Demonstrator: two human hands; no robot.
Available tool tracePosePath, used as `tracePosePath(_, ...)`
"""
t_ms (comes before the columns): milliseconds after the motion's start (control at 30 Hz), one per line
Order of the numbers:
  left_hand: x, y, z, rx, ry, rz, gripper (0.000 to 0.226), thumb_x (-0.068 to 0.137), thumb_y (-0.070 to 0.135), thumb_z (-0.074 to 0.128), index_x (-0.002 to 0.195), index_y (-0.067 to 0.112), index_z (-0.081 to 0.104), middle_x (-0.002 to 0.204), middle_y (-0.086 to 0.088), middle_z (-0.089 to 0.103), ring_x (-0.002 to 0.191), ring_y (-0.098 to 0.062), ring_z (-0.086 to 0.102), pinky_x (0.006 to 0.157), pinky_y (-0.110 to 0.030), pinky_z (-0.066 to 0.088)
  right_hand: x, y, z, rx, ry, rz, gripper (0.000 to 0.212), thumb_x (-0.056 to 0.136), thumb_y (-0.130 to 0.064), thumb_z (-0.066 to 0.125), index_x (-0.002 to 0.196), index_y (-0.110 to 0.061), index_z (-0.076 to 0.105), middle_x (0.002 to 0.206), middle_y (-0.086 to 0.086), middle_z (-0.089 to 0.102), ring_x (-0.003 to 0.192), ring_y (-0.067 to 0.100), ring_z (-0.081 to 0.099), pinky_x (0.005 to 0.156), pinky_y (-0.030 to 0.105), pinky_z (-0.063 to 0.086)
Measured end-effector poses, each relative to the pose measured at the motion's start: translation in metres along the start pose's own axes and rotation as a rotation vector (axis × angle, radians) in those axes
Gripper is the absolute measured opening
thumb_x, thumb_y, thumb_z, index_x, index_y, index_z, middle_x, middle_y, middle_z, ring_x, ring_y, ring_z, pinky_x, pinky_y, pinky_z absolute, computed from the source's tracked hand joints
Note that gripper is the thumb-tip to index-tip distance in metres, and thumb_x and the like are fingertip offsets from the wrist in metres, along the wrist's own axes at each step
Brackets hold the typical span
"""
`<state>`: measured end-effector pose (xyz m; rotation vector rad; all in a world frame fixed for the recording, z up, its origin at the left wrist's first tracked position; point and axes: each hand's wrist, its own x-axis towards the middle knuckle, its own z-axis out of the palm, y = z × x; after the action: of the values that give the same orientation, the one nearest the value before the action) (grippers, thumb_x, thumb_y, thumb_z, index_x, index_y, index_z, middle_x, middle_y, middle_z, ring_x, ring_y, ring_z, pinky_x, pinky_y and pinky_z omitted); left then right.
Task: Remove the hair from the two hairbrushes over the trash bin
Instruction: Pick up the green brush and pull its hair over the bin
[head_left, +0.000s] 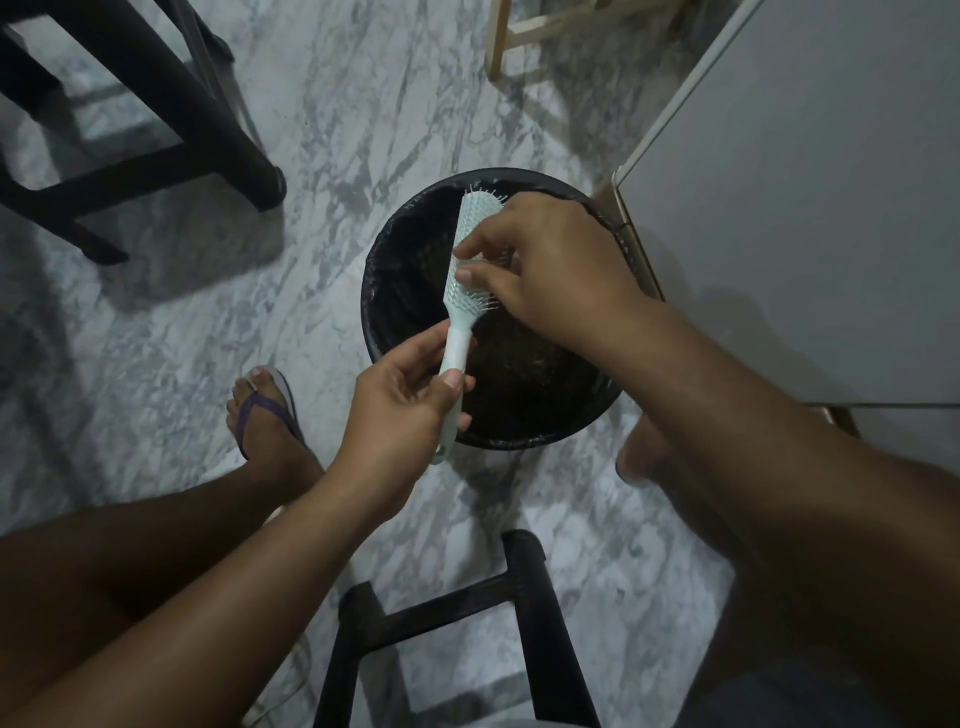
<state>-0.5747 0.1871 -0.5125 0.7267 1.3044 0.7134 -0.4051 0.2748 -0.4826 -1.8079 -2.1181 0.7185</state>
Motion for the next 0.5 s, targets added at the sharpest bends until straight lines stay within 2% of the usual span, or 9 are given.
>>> tracePosePath(133,-0.002,0.001,0.003,-0.020,-0.002,0.007,0.044,0.098,0.000,0.057,0.138,0.019,0.059,0.124,-0.003,0.071,0.089,-0.014,0.065,0.067,-0.031,0.052,-0.003,-0.004,0.011,-0.017,0.064,-0.012,0.015,0.090,-0.037,0.068,0.094,-0.025,0.074,0.099,-0.005,0.065,0.089,0.017,0.064,0.075,0.042,0.054)
tracePosePath(233,0.000,0.004,0.003,-0.085,-0.008,-0.021,0.043,0.098,-0.001,0.056,0.138,0.014,0.058,0.123,-0.005,0.071,0.087,-0.015,0.064,0.063,-0.030,0.052,-0.004,-0.003,0.019,0.082,0.099,0.008,0.014,0.092,-0.029,0.066,0.092,-0.016,0.071,0.096,0.000,0.067,0.087,0.020,0.064,0.075,0.044,0.054)
tracePosePath(300,0.000,0.006,0.002,-0.108,-0.017,-0.024,0.043,0.098,-0.001,0.056,0.138,0.013,0.058,0.124,-0.005,0.071,0.087,-0.015,0.064,0.062,-0.030,0.052,-0.002,0.000,0.017,0.231,0.097,0.067,0.014,0.092,-0.025,0.067,0.090,-0.012,0.072,0.089,-0.003,0.069,0.081,0.012,0.064,0.077,0.036,0.054)
tracePosePath(400,0.000,0.007,0.003,-0.135,-0.018,-0.039,0.041,0.099,-0.001,0.054,0.137,0.014,0.059,0.124,-0.004,0.071,0.089,-0.016,0.064,0.062,-0.030,0.052,0.003,0.002,0.006,0.420,0.143,0.152,0.016,0.095,-0.021,0.064,0.093,-0.008,0.073,0.071,-0.012,0.065,0.061,-0.003,0.061,0.064,0.019,0.050)
tracePosePath(500,0.001,0.007,0.001,-0.147,-0.009,-0.052,0.041,0.099,0.000,0.054,0.137,0.014,0.058,0.124,-0.002,0.072,0.091,-0.017,0.064,0.063,-0.031,0.052,0.011,0.006,-0.014,0.524,0.247,0.213,0.017,0.098,-0.021,0.061,0.097,-0.007,0.071,0.066,-0.010,0.065,0.050,-0.002,0.063,0.054,0.016,0.051)
